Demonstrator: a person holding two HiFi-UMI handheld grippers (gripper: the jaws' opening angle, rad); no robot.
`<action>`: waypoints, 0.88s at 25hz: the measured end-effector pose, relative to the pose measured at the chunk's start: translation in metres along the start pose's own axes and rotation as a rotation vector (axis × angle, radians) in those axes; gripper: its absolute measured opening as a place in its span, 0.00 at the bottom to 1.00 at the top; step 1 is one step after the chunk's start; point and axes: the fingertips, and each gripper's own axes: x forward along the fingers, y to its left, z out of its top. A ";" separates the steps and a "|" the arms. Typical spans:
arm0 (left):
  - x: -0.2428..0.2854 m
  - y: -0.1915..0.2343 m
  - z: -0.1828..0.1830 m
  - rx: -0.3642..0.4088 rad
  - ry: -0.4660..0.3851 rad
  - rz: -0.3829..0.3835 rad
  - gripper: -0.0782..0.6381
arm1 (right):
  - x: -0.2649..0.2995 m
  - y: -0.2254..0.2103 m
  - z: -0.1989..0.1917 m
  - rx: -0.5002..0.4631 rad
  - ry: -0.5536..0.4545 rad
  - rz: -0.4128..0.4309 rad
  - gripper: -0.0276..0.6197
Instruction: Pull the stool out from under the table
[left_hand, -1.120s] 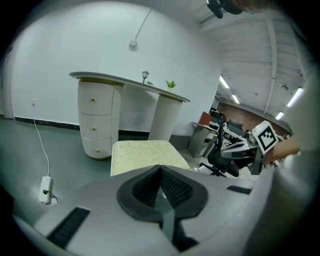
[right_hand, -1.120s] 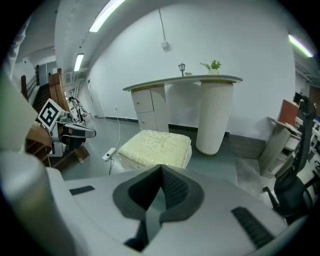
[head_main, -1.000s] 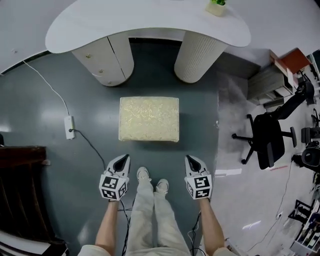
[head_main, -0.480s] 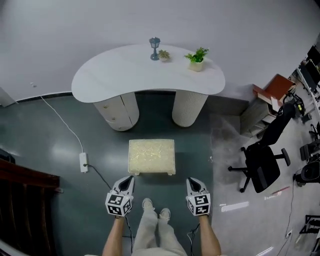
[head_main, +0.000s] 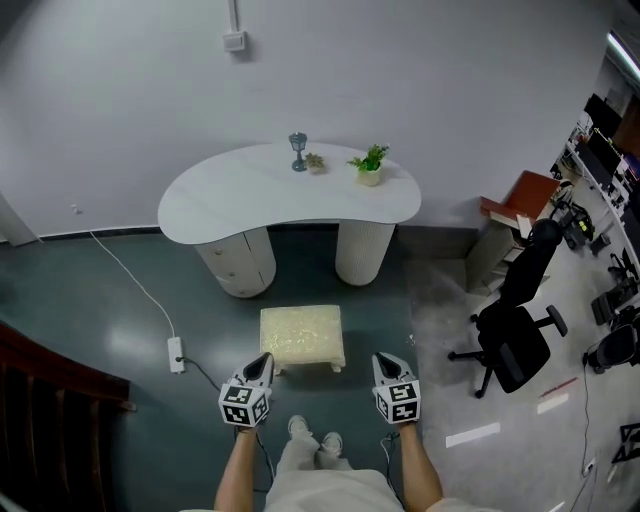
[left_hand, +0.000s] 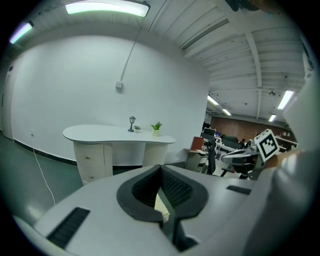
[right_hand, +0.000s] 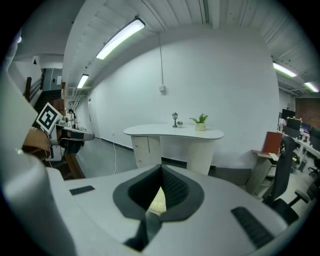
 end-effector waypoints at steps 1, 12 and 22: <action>-0.003 -0.003 0.006 0.003 -0.006 -0.003 0.12 | -0.005 -0.001 0.006 -0.004 -0.007 -0.003 0.04; -0.034 -0.023 0.033 0.044 -0.026 -0.015 0.12 | -0.050 0.001 0.030 0.000 -0.060 -0.018 0.04; -0.034 -0.035 0.038 0.070 -0.039 -0.029 0.12 | -0.058 0.007 0.030 -0.038 -0.069 -0.008 0.04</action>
